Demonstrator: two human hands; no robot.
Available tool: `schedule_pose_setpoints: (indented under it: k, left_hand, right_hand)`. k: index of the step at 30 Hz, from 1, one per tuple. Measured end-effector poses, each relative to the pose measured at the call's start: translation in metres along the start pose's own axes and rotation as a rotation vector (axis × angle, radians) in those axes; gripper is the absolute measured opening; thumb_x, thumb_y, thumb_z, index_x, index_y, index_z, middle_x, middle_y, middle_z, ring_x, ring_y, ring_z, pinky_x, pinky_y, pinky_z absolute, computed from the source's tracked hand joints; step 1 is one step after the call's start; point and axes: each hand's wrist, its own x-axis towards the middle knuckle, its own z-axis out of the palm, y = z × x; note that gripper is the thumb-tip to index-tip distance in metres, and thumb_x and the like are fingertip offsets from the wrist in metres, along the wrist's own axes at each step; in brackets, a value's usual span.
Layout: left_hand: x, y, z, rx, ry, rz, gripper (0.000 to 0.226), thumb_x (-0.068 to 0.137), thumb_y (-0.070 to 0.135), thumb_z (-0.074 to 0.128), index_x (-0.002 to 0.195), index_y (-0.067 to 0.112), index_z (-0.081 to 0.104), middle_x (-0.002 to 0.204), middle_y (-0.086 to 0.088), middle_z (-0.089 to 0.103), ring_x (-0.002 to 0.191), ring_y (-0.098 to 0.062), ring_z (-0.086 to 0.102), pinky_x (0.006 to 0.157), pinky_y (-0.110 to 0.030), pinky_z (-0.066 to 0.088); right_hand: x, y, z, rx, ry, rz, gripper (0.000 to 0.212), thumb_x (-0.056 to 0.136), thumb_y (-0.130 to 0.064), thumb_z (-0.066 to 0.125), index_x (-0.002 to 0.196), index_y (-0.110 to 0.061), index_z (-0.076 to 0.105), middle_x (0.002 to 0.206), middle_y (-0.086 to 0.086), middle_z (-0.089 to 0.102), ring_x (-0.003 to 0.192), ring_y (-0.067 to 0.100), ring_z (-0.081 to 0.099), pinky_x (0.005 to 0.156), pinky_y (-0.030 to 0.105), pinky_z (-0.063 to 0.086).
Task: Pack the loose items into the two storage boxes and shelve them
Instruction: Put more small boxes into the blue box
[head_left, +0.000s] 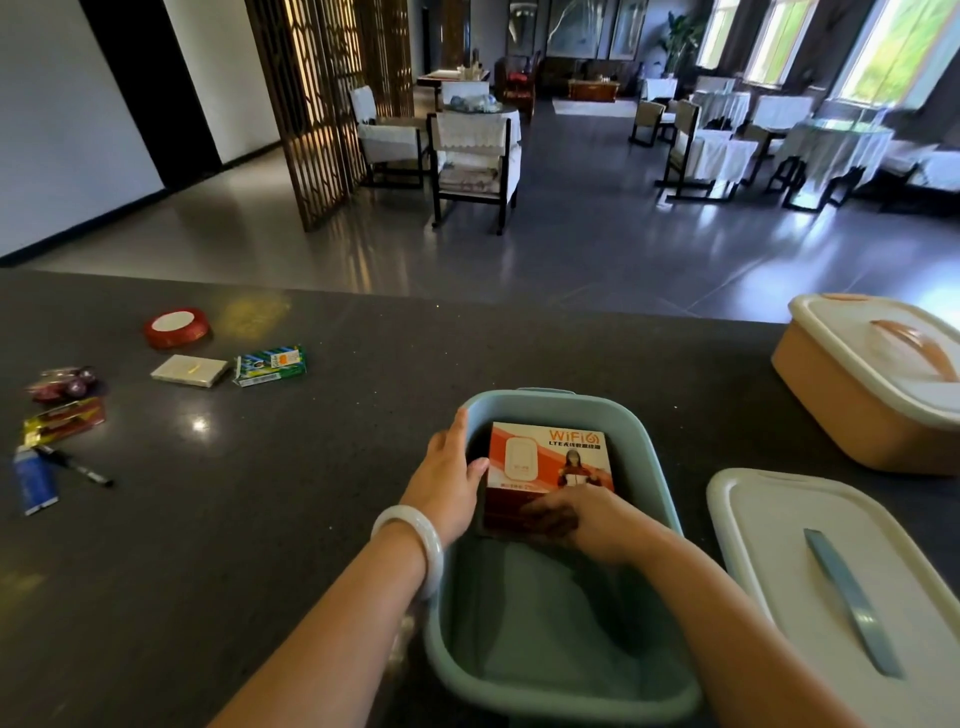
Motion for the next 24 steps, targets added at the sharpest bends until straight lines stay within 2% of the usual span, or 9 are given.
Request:
schedule_pose_setpoints:
  k: [5, 9, 14, 18, 24]
  left_hand:
    - [0.0008, -0.0009, 0.0006, -0.002, 0.003, -0.001, 0.068, 0.101, 0.034, 0.042, 0.151, 0.038, -0.002, 0.153, -0.001, 0.025, 0.117, -0.017, 0.053, 0.074, -0.023, 0.04]
    - [0.001, -0.0016, 0.0004, -0.004, -0.004, -0.003, 0.068, 0.1, 0.034, 0.042, 0.151, 0.04, -0.003, 0.152, 0.0, 0.027, 0.102, -0.007, 0.05, 0.07, -0.021, 0.041]
    - [0.0011, -0.0009, 0.0009, 0.016, 0.002, -0.007, 0.068, 0.101, 0.034, 0.042, 0.151, 0.039, -0.003, 0.153, -0.001, 0.026, 0.119, -0.017, 0.052, 0.073, -0.021, 0.041]
    - [0.0018, -0.0012, 0.0013, 0.013, -0.001, -0.016, 0.068, 0.101, 0.034, 0.042, 0.151, 0.039, -0.004, 0.153, -0.001, 0.025, 0.116, -0.017, 0.054, 0.059, -0.016, 0.036]
    - [0.0031, -0.0024, 0.0015, 0.018, -0.001, -0.013, 0.069, 0.1, 0.034, 0.043, 0.151, 0.039, -0.004, 0.153, -0.001, 0.026, 0.114, -0.015, 0.054, 0.06, -0.016, 0.036]
  right_hand:
    - [0.0006, 0.0001, 0.0006, 0.046, -0.005, 0.02, 0.057, 0.091, 0.002, 0.051, 0.122, -0.045, 0.057, 0.13, -0.008, 0.055, 0.115, 0.014, 0.055, 0.104, 0.039, 0.044]
    - [-0.0004, 0.0002, -0.0001, 0.072, -0.01, 0.027, 0.055, 0.091, 0.002, 0.052, 0.122, -0.043, 0.058, 0.127, -0.009, 0.057, 0.115, 0.011, 0.055, 0.105, 0.038, 0.044]
    - [-0.0021, -0.0004, -0.0002, 0.056, 0.005, 0.018, 0.05, 0.092, -0.004, 0.056, 0.123, -0.043, 0.058, 0.129, -0.012, 0.054, 0.118, 0.011, 0.052, 0.108, 0.036, 0.04]
    - [-0.0042, -0.0018, -0.0014, 0.103, -0.007, 0.004, 0.046, 0.091, -0.007, 0.059, 0.124, -0.039, 0.059, 0.124, -0.011, 0.059, 0.113, 0.008, 0.056, 0.104, 0.031, 0.043]
    - [-0.004, -0.001, -0.0014, 0.076, -0.006, 0.013, 0.05, 0.089, -0.005, 0.06, 0.125, -0.041, 0.057, 0.127, -0.009, 0.057, 0.117, 0.012, 0.055, 0.106, 0.04, 0.043]
